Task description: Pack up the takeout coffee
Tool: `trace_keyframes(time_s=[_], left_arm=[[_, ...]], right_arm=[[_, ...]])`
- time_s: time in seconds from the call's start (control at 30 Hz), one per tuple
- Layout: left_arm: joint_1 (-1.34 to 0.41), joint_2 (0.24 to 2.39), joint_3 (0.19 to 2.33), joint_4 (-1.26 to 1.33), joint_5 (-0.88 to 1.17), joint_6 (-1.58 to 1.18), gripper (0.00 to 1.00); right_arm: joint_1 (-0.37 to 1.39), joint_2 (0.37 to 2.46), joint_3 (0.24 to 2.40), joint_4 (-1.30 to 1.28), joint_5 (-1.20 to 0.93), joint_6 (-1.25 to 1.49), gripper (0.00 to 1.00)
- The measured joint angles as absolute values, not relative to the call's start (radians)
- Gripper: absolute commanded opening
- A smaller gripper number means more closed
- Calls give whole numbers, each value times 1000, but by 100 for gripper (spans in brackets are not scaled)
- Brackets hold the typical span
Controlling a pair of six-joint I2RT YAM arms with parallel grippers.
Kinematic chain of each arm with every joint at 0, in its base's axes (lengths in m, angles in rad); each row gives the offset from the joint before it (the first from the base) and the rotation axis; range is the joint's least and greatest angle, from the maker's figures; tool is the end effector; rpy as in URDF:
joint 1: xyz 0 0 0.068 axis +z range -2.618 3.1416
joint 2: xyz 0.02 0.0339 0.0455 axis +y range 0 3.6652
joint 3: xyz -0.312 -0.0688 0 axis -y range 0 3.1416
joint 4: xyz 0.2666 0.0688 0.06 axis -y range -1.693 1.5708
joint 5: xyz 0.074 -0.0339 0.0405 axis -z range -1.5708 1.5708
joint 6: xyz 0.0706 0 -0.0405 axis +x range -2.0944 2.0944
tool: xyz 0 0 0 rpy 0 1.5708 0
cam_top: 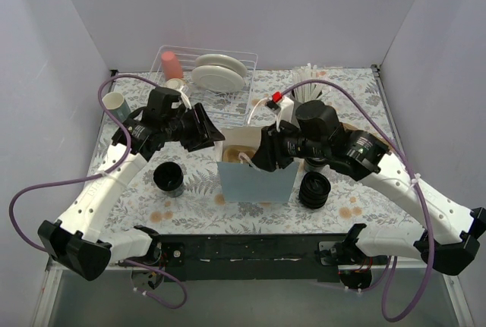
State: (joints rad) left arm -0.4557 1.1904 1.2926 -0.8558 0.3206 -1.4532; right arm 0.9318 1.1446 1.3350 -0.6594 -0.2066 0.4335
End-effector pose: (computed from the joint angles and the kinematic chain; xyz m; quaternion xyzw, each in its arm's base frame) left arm 0.2291 -0.1371 0.3936 -0.3776 0.8259 -0.4047 0.1072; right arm 0.1489 0.2246 0.4423 -0.2613 0.8080 0.3966 0.3486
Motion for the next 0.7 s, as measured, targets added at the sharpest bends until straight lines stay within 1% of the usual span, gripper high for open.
trace_keyframes(time_s=[0.07,0.17,0.23,0.37,0.6,0.7], left_arm=[[-456,1193,1305,-861,318,-1451,47],[-456,1192,1311,-865,313,-1449,47],[-456,1192,1311,-870,313,-1449,47],[-456,1191,1311,-876,315,-1450,46],[-456,1192,1311,-881,310,-1439,31],[-456,1199,1312,-884,308,-1428,29]], right_arm=[[932,1160,1395,-663,-177,442,55],[932,1162,1454,-667,-129,459,60],[932,1163,1488,-684,-89,475,62],[932,1163,1546,-729,20,503,63],[932,1213,1682,-932,299,541,63],[932,1267,1713,-1016,382,551,63]])
